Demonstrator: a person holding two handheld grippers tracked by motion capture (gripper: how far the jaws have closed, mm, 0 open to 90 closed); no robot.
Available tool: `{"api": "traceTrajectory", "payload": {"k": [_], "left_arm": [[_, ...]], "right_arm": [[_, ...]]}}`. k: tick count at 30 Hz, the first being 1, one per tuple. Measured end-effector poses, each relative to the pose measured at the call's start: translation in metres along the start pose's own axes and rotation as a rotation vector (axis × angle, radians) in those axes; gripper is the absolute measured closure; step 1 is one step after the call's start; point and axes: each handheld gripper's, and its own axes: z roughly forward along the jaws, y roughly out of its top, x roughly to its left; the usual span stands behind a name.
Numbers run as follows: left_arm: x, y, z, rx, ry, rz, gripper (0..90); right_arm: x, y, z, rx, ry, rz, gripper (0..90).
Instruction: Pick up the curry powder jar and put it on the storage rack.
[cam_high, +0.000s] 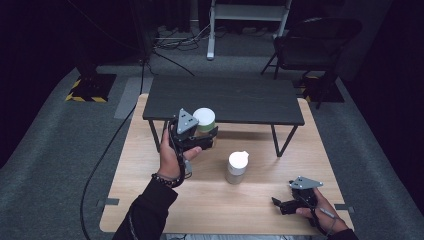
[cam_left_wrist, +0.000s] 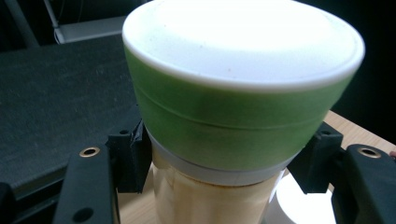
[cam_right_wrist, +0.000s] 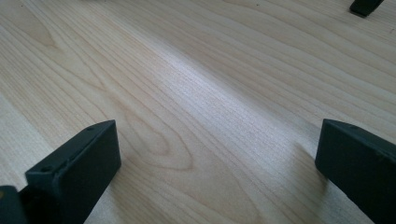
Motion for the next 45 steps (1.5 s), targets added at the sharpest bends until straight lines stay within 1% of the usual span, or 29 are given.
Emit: {"api": "traceTrajectory", "payload": {"k": [2, 5, 11, 19, 24, 31, 34, 37, 41, 45], "left_arm": [[-0.001, 0.003, 0.000, -0.007, 0.005, 0.007, 34.0], [0.000, 0.008, 0.000, -0.022, 0.010, -0.003, 34.0], [0.001, 0.021, -0.002, -0.039, 0.015, 0.002, 34.1], [0.002, 0.038, 0.000, -0.047, 0.030, 0.011, 34.2], [0.004, 0.044, 0.003, -0.055, 0.034, 0.001, 34.2], [0.009, 0.051, 0.012, -0.055, 0.046, -0.003, 34.2], [0.010, 0.053, 0.016, -0.061, 0.055, -0.005, 34.2], [0.011, 0.056, 0.020, -0.057, 0.066, -0.004, 34.3], [0.014, 0.059, 0.025, -0.065, 0.070, -0.010, 34.3], [0.016, 0.063, 0.032, -0.065, 0.081, -0.003, 34.3]], "right_arm": [[0.000, 0.000, 0.000, 0.000, 0.000, 0.000, 0.0], [0.000, 0.000, 0.000, 0.000, 0.000, 0.000, 0.0], [0.000, 0.000, 0.000, 0.000, 0.000, 0.000, 0.0], [0.000, 0.000, 0.000, 0.000, 0.000, 0.000, 0.0], [0.000, 0.000, 0.000, 0.000, 0.000, 0.000, 0.0], [0.000, 0.000, 0.000, 0.000, 0.000, 0.001, 0.0], [0.000, 0.000, 0.000, 0.000, 0.000, 0.002, 0.0], [0.000, 0.000, 0.000, 0.000, 0.000, 0.002, 0.0], [0.000, 0.000, 0.000, 0.000, -0.001, 0.003, 0.0], [0.000, 0.000, 0.000, 0.000, -0.001, 0.003, 0.0]]}}
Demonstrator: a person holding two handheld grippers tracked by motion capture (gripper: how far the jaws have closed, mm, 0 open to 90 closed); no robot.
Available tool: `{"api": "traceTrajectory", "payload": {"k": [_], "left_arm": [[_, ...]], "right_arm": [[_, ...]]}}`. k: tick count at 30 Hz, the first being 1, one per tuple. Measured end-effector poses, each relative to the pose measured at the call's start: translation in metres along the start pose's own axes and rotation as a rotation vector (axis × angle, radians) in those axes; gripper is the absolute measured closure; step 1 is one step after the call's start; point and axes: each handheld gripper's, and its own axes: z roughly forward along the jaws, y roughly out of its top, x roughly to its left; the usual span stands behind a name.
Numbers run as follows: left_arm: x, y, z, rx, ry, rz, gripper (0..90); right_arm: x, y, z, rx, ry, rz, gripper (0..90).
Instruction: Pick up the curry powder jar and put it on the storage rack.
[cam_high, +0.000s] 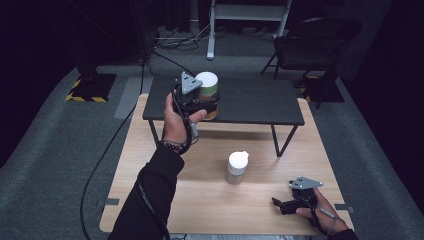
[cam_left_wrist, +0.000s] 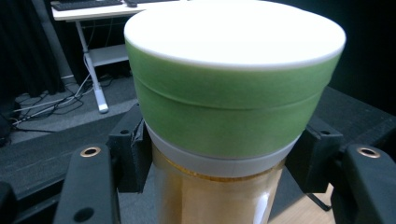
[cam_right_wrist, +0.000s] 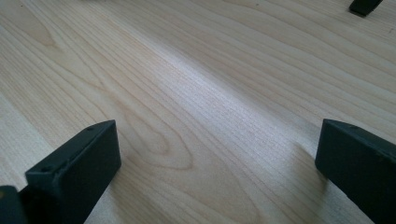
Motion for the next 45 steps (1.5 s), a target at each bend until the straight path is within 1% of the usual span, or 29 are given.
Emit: {"api": "traceTrajectory", "payload": {"k": [3, 7, 9, 10, 12, 15, 19, 22, 24, 33, 37, 40, 42, 44, 45], "left_arm": [[0.002, 0.001, 0.004, -0.003, 0.009, -0.003, 34.4], [0.006, 0.003, 0.011, 0.008, 0.015, -0.007, 34.4], [0.009, 0.003, 0.014, 0.012, 0.018, -0.019, 34.4], [0.009, 0.003, 0.015, 0.014, 0.020, -0.017, 34.4], [0.009, 0.003, 0.019, 0.015, 0.031, -0.019, 34.4], [0.012, 0.003, 0.021, 0.012, 0.026, -0.020, 34.4], [0.014, 0.001, 0.024, 0.012, 0.033, -0.020, 34.5], [0.014, 0.001, 0.026, 0.019, 0.037, -0.016, 34.6], [0.015, 0.000, 0.026, 0.009, 0.036, -0.022, 34.7], [0.014, 0.000, 0.027, 0.001, 0.041, -0.015, 34.5], [0.012, -0.002, 0.026, -0.021, 0.047, -0.013, 33.2], [0.012, -0.003, 0.024, -0.035, 0.047, -0.011, 29.1], [0.011, -0.002, 0.025, -0.020, 0.052, 0.003, 25.5], [0.011, -0.003, 0.026, -0.009, 0.043, 0.009, 19.6], [0.009, -0.004, 0.027, -0.004, 0.053, 0.013, 16.5]], "right_arm": [[0.000, 0.000, 0.000, -0.001, 0.000, 0.000, 0.0], [0.000, -0.001, 0.000, -0.001, 0.001, -0.001, 0.0], [0.000, -0.001, 0.000, -0.001, 0.001, -0.003, 0.0], [0.000, -0.001, 0.000, -0.001, 0.002, -0.003, 0.0], [0.000, -0.001, 0.000, -0.001, 0.002, -0.004, 0.0], [-0.001, -0.001, -0.001, -0.001, 0.002, -0.005, 0.0], [-0.001, -0.001, -0.001, -0.001, 0.003, -0.006, 0.0], [-0.001, -0.001, -0.001, -0.001, 0.003, -0.006, 0.0], [-0.001, -0.001, -0.001, -0.001, 0.004, -0.007, 0.0], [-0.001, -0.001, -0.001, -0.001, 0.004, -0.007, 0.0], [-0.001, -0.001, -0.001, -0.001, 0.004, -0.007, 0.0], [-0.001, -0.001, -0.001, -0.001, 0.004, -0.007, 0.0], [-0.001, -0.001, -0.001, -0.001, 0.004, -0.007, 0.0], [-0.001, -0.001, -0.001, -0.001, 0.004, -0.007, 0.0], [-0.001, -0.001, -0.001, -0.001, 0.004, -0.007, 0.0]]}}
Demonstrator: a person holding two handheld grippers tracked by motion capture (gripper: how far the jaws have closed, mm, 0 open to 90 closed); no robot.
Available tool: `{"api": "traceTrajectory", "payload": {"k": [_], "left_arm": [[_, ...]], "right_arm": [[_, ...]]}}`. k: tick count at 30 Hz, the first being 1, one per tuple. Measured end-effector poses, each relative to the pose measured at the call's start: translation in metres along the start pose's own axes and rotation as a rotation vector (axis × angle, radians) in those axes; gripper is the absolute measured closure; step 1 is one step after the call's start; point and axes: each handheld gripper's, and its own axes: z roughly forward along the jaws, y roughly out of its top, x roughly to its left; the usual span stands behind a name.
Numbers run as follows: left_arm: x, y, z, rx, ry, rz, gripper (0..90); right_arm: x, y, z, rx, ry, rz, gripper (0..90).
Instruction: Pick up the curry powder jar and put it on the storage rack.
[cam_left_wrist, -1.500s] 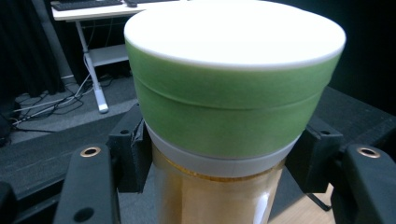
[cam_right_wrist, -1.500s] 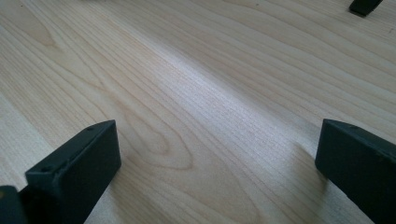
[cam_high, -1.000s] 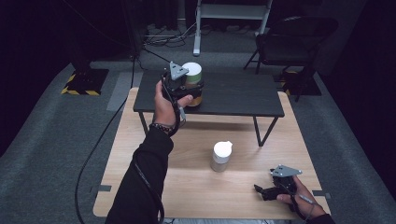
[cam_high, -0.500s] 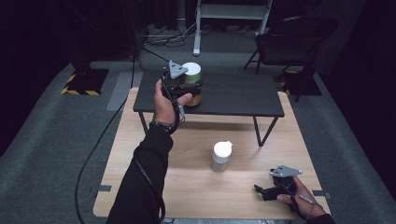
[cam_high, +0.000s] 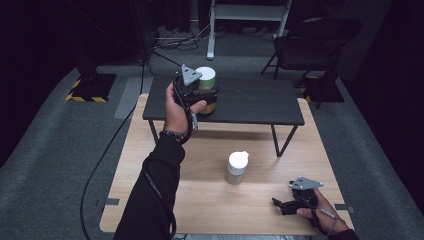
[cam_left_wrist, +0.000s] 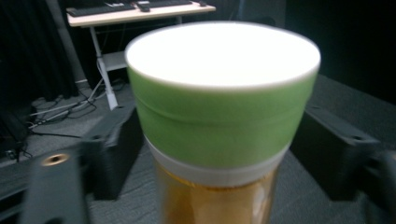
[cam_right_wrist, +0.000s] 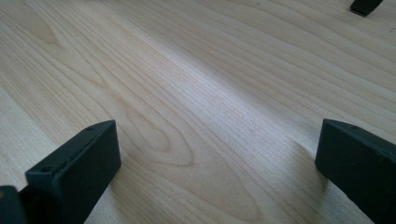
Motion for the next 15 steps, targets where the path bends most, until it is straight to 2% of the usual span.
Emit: {"api": "traceTrajectory", "payload": {"k": [3, 6, 11, 15], "left_arm": [[-0.007, -0.006, 0.000, -0.007, 0.031, -0.003, 7.0], [-0.012, -0.010, -0.001, -0.017, 0.047, 0.010, 2.2], [-0.020, -0.016, -0.005, -0.016, 0.070, 0.023, 2.1], [-0.025, -0.024, -0.011, -0.039, 0.063, 0.044, 2.1]], "right_arm": [[0.000, 0.000, 0.000, 0.000, 0.000, 0.000, 0.0], [0.000, 0.000, 0.000, 0.000, 0.000, 0.000, 0.0], [0.000, 0.000, 0.000, 0.000, 0.000, 0.000, 0.0], [0.000, 0.000, 0.000, 0.000, 0.000, 0.000, 0.0]]}}
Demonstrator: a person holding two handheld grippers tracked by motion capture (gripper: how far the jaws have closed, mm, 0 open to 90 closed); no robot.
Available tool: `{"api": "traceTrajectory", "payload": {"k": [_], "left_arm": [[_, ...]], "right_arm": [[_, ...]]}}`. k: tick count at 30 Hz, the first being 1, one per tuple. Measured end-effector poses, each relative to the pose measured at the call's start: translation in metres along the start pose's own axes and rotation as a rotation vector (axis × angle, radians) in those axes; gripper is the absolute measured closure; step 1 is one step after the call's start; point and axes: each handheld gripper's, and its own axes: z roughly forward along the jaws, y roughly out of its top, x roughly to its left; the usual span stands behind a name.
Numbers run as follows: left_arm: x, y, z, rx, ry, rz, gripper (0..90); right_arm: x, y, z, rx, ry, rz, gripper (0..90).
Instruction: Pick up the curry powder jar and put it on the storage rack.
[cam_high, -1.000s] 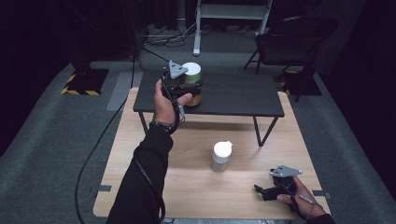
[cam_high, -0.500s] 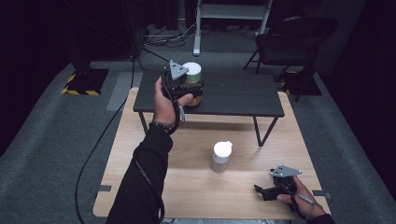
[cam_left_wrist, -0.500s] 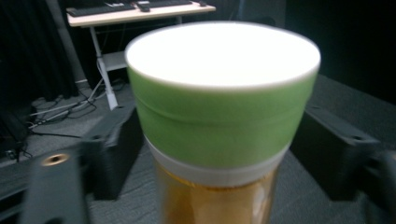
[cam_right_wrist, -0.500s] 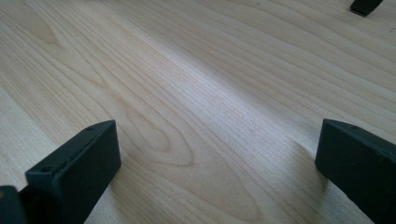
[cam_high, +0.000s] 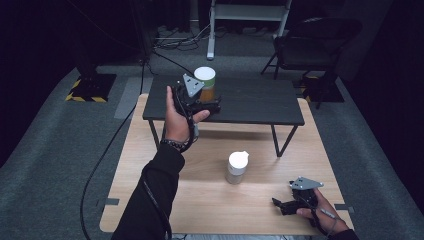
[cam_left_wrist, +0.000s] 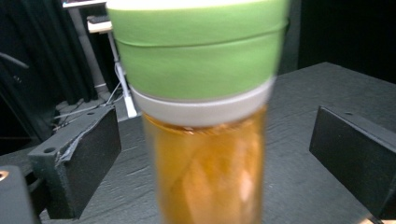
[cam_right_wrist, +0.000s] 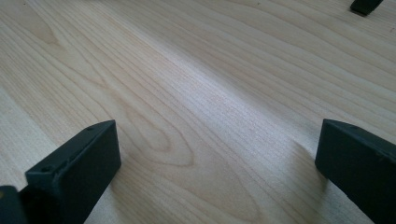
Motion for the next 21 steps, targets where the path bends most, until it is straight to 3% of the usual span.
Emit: {"api": "traceTrajectory", "payload": {"k": [6, 21], "left_arm": [[-0.009, -0.007, -0.010, -0.022, -0.002, 0.039, 0.4], [-0.019, -0.029, -0.032, 0.005, -0.021, 0.149, 0.4]], "right_arm": [[0.000, 0.000, 0.000, -0.001, 0.000, 0.000, 0.0], [0.000, 0.000, 0.000, 0.000, -0.001, 0.000, 0.0]]}}
